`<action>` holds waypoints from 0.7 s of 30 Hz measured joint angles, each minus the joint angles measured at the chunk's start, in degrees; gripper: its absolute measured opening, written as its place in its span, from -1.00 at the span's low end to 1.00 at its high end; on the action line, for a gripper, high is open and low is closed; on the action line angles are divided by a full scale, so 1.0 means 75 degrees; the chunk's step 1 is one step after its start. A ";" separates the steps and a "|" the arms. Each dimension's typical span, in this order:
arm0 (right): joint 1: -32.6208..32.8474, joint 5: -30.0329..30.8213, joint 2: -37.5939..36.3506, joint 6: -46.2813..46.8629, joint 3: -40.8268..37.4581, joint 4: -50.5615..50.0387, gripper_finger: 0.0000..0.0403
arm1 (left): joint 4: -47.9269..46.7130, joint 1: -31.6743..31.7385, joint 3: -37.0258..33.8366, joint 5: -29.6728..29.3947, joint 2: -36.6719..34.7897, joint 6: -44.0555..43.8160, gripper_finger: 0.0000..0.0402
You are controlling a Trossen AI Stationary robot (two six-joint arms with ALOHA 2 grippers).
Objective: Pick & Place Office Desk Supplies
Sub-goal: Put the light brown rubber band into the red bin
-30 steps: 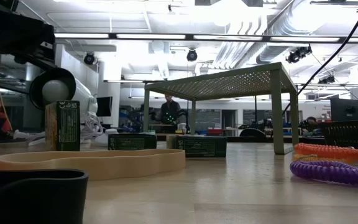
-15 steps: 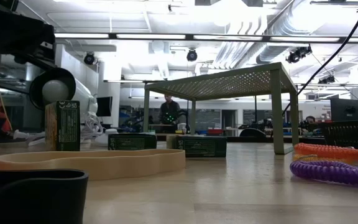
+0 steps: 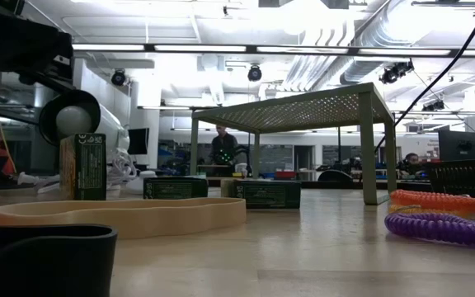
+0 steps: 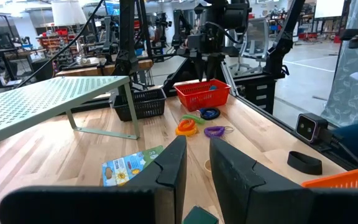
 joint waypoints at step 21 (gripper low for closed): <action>-0.2444 0.0607 -0.0009 -0.6654 0.0000 0.2641 -0.52 | 0.0000 0.0000 0.0000 0.0001 0.0000 0.0000 -0.68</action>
